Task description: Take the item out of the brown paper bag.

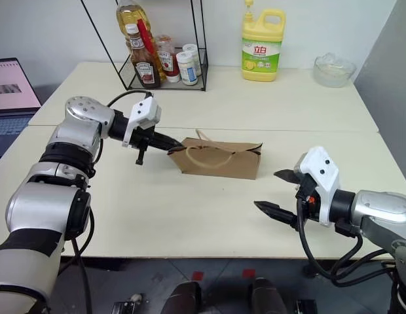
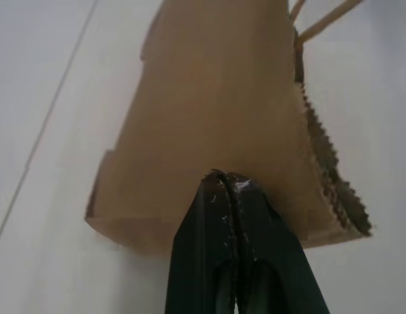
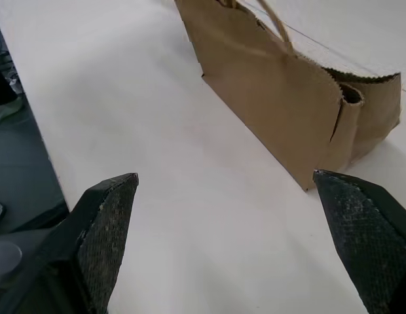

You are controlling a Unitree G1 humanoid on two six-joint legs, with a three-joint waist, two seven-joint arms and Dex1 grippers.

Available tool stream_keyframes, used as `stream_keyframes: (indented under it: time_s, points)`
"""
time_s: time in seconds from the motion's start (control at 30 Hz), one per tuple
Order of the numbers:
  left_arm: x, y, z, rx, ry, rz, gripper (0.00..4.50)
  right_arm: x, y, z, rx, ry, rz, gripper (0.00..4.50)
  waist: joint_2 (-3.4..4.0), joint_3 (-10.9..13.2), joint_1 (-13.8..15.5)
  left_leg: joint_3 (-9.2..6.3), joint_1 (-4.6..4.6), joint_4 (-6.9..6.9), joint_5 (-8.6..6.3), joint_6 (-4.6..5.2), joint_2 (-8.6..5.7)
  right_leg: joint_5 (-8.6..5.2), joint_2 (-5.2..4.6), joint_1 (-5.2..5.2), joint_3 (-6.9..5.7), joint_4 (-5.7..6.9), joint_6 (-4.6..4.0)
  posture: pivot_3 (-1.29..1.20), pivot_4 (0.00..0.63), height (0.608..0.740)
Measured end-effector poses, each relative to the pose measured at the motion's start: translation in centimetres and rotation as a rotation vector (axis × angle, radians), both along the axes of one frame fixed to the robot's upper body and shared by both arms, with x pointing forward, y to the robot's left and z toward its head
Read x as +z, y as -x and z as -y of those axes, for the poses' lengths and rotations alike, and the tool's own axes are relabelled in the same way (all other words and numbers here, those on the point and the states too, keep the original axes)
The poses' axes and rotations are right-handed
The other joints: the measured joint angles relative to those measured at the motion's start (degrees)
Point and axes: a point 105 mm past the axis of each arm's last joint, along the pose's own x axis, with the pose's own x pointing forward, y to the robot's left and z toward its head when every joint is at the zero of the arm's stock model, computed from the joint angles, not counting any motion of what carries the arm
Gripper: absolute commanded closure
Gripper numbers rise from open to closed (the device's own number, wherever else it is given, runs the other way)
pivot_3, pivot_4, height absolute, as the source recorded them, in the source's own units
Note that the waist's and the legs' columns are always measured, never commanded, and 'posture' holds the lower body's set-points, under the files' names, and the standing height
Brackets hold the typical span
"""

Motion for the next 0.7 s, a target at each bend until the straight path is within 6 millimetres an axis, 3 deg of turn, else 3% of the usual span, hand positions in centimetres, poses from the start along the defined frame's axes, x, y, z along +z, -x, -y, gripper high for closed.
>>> stream_keyframes:
  time_s: [0.43,0.57,0.7]
  points:
    - [-2.5,4.8,-1.0,-0.094,-0.065,-0.085,4.48,-0.8,0.6,-0.5,0.051,0.013,-0.041,0.0,0.0,0.0,-0.01,-0.01,0.03,0.02,0.0,0.01,0.02,0.0,0.01,0.01,0.02,0.03,0.0,0.0,0.15,0.74]
    - [-3.2,6.1,-0.4,-0.128,-0.063,-0.106,4.48,-0.9,0.6,-0.7,0.058,0.019,-0.037,0.0,0.0,0.0,0.18,-0.01,0.03,0.06,0.01,0.02,0.02,0.0,0.01,0.03,0.0,0.06,0.0,0.0,0.15,0.74]
    - [-1.9,6.4,0.4,-0.15,-0.032,-0.03,4.48,-1.1,0.7,-0.8,0.063,0.026,-0.041,0.0,-0.01,0.0,0.47,-0.01,0.02,0.06,0.0,0.03,0.02,0.0,0.01,0.03,0.0,0.03,0.0,0.0,0.15,0.74]
